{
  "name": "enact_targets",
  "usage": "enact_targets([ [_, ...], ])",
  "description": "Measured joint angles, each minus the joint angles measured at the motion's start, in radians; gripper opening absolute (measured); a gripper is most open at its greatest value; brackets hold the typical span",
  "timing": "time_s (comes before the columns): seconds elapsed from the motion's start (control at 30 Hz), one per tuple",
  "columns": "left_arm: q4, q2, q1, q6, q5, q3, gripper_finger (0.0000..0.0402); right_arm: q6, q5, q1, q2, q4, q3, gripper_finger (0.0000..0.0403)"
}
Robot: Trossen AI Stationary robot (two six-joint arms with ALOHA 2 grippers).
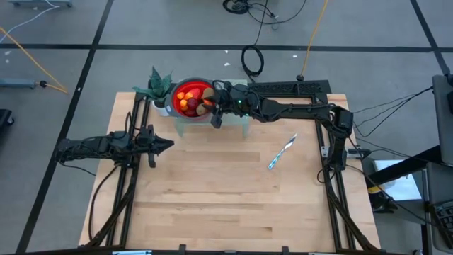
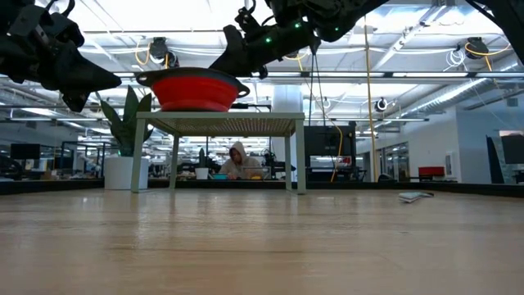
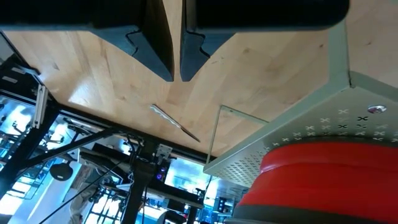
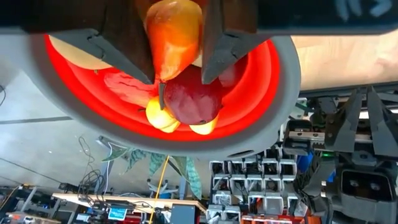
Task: Pick & Place Fruit
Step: Put the pear into the red strainer bowl on the shelf, then put the blue knife on the shelf
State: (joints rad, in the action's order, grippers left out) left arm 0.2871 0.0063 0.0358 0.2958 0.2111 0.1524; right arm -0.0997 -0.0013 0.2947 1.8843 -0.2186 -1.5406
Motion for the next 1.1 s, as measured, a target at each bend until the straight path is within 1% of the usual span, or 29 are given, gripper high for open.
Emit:
enact_targets([
  [0.2, 0.0, 0.0, 0.0, 0.001, 0.0, 0.0, 0.0026, 0.004, -0.002, 0.0, 0.0, -0.017, 0.0, 0.0177],
  [0.33, 0.0, 0.0, 0.0, 0.001, 0.0, 0.0, 0.0026, -0.008, 0.0, 0.0, 0.0, -0.017, 0.0, 0.0204],
  [0.47, 0.0, 0.0, 0.0, 0.001, 0.0, 0.0, 0.0026, -0.068, 0.0, -0.003, -0.017, -0.018, 0.001, 0.0218],
  [0.57, 0.0, 0.0, 0.0, 0.006, 0.0, 0.0, 0.0026, -0.068, 0.001, -0.017, -0.059, -0.047, 0.0, 0.0215],
  [0.67, 0.0, 0.0, 0.0, 0.006, 0.0, 0.0, 0.0026, -0.07, 0.001, -0.043, -0.122, -0.005, -0.001, 0.02],
  [0.73, -0.001, 0.0, 0.0, 0.006, 0.0, 0.0, 0.0026, -0.071, 0.014, -0.064, -0.16, 0.046, -0.002, 0.0182],
  [0.97, 0.0, 0.0, 0.0, -0.006, 0.0, 0.0, 0.0026, -0.073, 0.184, -0.177, -0.276, 0.258, -0.001, 0.0093],
  [1.1, 0.0, 0.0, 0.0, -0.006, 0.0, 0.0, 0.0026, -0.05, 0.245, -0.249, -0.311, 0.355, 0.0, 0.0037],
])
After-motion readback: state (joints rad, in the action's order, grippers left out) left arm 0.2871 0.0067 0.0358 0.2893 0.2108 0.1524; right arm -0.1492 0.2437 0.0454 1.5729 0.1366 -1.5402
